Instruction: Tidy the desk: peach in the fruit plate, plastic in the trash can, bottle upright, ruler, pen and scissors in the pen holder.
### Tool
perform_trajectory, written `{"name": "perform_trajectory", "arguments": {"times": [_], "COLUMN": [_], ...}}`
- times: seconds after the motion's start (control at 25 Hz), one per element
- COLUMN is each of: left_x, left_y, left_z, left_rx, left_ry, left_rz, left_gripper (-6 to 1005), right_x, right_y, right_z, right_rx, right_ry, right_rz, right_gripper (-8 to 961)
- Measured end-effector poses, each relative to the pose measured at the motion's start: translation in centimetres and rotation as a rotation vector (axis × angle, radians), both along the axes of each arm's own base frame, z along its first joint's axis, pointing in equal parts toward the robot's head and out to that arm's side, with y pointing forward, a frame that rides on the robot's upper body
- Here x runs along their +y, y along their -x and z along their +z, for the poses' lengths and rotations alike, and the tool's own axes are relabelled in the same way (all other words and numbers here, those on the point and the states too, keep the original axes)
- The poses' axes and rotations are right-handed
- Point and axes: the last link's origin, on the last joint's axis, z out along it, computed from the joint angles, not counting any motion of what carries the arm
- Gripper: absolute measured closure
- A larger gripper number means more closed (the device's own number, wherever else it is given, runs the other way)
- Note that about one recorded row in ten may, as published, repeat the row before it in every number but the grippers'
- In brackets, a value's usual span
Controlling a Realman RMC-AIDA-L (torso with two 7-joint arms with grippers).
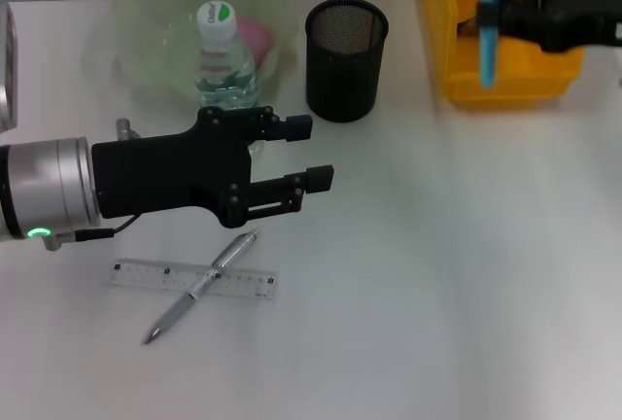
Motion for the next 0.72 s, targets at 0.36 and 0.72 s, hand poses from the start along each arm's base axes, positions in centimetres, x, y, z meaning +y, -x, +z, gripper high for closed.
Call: {"name": "perform_trajectory", "arguments": {"times": [0.36,0.72], "left_x": [-0.1,-0.1], "left_y": [0.3,0.4], "left_z": [-0.6,-0.7], "left_rx": [-0.01,-0.041], "left_ry": [0.008,-0.011], "left_rz": [0.005,0.006], "left_gripper": [405,405], "right_x": [3.4,4.6], "right_y": [1.2,1.7], "right_z": [-3.1,-7.3], "right_rx": [0.138,0.086], "right_ry": [-0.135,-0.205], "right_rz": [0.093,0.202], "right_gripper": [720,720]}}
